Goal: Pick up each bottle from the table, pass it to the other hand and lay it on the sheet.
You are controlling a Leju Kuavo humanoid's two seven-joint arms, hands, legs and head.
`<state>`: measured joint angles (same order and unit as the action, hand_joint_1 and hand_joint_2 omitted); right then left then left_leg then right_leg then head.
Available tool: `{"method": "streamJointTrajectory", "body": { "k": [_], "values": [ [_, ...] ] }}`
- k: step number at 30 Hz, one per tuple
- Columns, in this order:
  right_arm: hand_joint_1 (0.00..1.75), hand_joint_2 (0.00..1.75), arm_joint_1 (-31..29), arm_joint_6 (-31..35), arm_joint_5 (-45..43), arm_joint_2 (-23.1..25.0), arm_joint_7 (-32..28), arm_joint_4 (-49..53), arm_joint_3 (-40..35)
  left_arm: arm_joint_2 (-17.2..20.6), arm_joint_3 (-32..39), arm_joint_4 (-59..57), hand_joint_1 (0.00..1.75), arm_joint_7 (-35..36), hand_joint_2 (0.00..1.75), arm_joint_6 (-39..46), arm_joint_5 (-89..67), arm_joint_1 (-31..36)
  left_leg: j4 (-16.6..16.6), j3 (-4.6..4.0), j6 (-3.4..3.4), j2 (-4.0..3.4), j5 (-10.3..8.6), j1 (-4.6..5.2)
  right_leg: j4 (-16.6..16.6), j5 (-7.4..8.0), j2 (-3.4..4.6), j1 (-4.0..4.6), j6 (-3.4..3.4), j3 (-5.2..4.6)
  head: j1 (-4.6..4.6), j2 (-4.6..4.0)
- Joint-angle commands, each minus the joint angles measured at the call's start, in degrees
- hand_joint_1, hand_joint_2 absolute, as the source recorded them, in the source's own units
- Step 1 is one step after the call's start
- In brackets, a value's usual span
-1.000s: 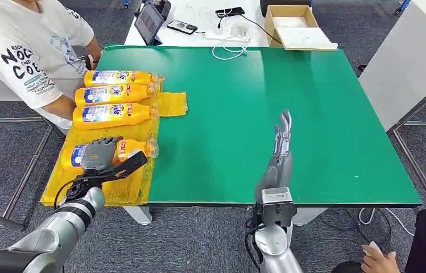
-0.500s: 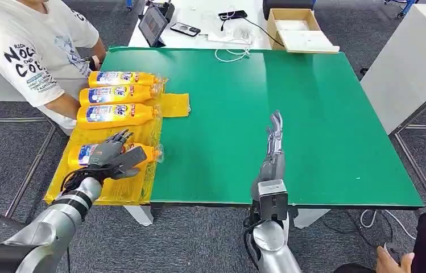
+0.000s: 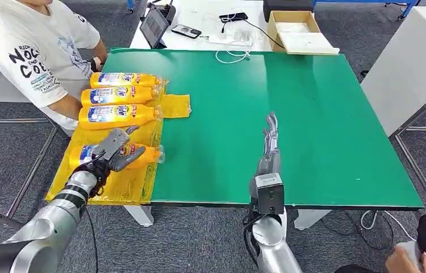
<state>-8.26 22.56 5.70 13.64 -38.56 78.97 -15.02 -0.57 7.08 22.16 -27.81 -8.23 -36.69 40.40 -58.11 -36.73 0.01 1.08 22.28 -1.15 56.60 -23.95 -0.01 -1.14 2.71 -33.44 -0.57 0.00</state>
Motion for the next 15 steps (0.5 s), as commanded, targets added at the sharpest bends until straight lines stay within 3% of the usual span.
{"method": "streamJointTrajectory", "body": {
  "k": [1, 4, 5, 8, 11, 13, 15],
  "values": [
    [0.0, 0.0, 2.0, 1.0, 1.1, 0.9, 0.7, -1.4, 1.9, -9.3, 9.3, 14.9, 0.0, -12.2, 0.0, 28.1, 10.9, -6.6, 0.1, 0.08, 0.1, 0.02, 0.01, 0.04, -0.1, -0.03, -0.12, 0.0, -0.1, 0.1, 0.0, 0.0],
    [0.0, 0.0, 2.2, 1.3, 1.4, 1.1, 0.8, -1.6, 1.4, -9.3, 8.6, 16.6, 0.0, -12.1, 0.0, 27.9, 11.1, -7.6, 0.0, -0.26, 0.06, -0.12, 0.02, -0.02, 0.0, 0.01, -0.02, 0.05, -0.07, -0.27, -0.02, 0.0],
    [0.0, 0.0, 2.0, 1.7, 1.8, 1.1, 0.8, -2.0, 1.0, -9.3, 3.5, 27.8, 0.0, -12.2, 1.75, 33.9, 15.4, -11.9, 0.0, -0.23, 0.09, -0.26, 0.09, -0.02, 0.0, -0.01, 0.04, 0.06, -0.13, -0.31, -0.02, 0.0],
    [0.0, 0.0, 2.2, 2.8, 3.1, 0.9, 0.1, -2.9, 0.1, -7.1, -9.4, 49.9, 0.0, -12.2, 1.75, 44.1, 25.2, -20.7, 0.0, -0.43, 0.04, -0.49, 0.11, -0.02, 0.0, 0.09, 0.25, 0.05, -0.25, -0.55, -0.02, 0.0],
    [0.0, 0.0, 2.4, 2.9, 3.1, 0.7, 0.0, -2.9, 0.2, -8.1, -9.9, 50.4, 0.0, -12.2, 1.75, 44.8, 24.4, -21.4, 0.0, -0.53, 0.01, -0.67, 0.13, -0.04, 0.0, 0.08, 0.44, 0.08, -0.21, -0.71, 0.02, 0.0],
    [0.0, 0.0, 2.4, 2.9, 3.1, 0.7, 0.0, -2.9, 0.2, -8.1, -9.9, 50.4, 0.0, -12.2, 1.75, 44.8, 24.4, -21.4, 0.0, -0.55, 0.01, -0.41, 0.14, -0.03, 0.0, -0.03, 0.2, 0.07, -0.24, -0.64, 0.0, 0.0],
    [0.0, 0.0, 3.4, 3.7, 3.2, 0.6, -0.5, -1.8, 0.9, -8.8, -11.6, 55.4, 0.0, -12.2, 1.75, 40.5, 28.7, -23.2, -0.1, -0.51, 0.04, -0.41, 0.18, -0.03, 0.0, -0.09, 0.2, 0.07, -0.23, -0.57, 0.0, 0.0]
  ]
}}
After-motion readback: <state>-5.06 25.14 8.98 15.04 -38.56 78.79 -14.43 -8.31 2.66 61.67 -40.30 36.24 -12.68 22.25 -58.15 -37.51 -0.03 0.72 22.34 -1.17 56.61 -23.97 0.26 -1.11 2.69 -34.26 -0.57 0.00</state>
